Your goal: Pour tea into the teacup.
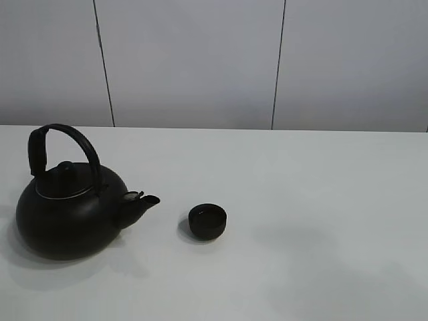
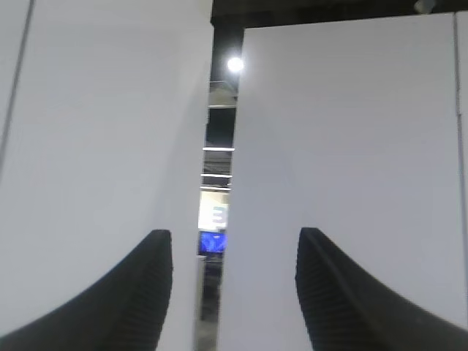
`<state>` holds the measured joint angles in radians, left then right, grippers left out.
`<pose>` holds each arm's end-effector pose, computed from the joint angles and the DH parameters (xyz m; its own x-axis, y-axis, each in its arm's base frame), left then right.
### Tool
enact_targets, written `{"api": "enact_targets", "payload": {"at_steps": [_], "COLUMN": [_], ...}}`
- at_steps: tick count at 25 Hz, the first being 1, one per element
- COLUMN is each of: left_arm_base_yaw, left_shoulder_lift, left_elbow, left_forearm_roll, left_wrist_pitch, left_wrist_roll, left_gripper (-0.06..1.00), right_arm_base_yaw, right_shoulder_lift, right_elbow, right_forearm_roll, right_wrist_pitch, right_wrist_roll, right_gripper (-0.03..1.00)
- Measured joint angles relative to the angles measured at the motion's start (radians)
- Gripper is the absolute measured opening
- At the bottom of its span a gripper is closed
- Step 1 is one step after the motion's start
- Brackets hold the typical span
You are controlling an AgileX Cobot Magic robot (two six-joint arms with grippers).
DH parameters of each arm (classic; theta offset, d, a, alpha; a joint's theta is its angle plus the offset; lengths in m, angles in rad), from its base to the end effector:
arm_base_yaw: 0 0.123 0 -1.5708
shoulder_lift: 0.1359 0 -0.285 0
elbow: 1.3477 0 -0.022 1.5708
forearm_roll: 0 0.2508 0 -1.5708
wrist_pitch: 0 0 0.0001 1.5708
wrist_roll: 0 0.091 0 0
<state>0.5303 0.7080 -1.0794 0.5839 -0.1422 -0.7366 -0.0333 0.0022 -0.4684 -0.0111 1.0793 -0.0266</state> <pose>0.0914 0.0454 0.5162 0.5353 0.1327 -0.8342 -0.3684 0.9254 -0.0892 -0.0019 -0.0008 0.2670 -0.5028 -0.0151 -0.8643 0.0258 0.9991 -0.0324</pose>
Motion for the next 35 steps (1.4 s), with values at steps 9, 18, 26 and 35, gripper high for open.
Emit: {"api": "enact_targets", "payload": {"at_steps": [9, 18, 26, 35], "left_arm_base_yaw": [-0.256, -0.608, -0.705, -0.705], "left_shoulder_lift": [0.000, 0.000, 0.000, -0.222], "left_elbow": [-0.098, -0.098, -0.095, 0.219], "left_forearm_roll": [-0.036, -0.246, -0.597, -0.725], "left_wrist_pitch": [0.291, 0.546, 1.127, 1.278], "left_wrist_roll": [0.211, 0.496, 0.806, 0.870], "left_gripper": [0.38, 0.38, 0.38, 0.38], "right_arm_base_yaw": [0.000, 0.000, 0.000, 0.000], "right_shoulder_lift": [0.000, 0.000, 0.000, 0.000], "right_elbow": [0.000, 0.000, 0.000, 0.000], "right_forearm_roll": [0.000, 0.000, 0.000, 0.000], "right_wrist_pitch": [0.000, 0.001, 0.001, 0.001], "right_wrist_roll": [0.000, 0.000, 0.000, 0.000], "right_gripper": [0.49, 0.49, 0.49, 0.49]}}
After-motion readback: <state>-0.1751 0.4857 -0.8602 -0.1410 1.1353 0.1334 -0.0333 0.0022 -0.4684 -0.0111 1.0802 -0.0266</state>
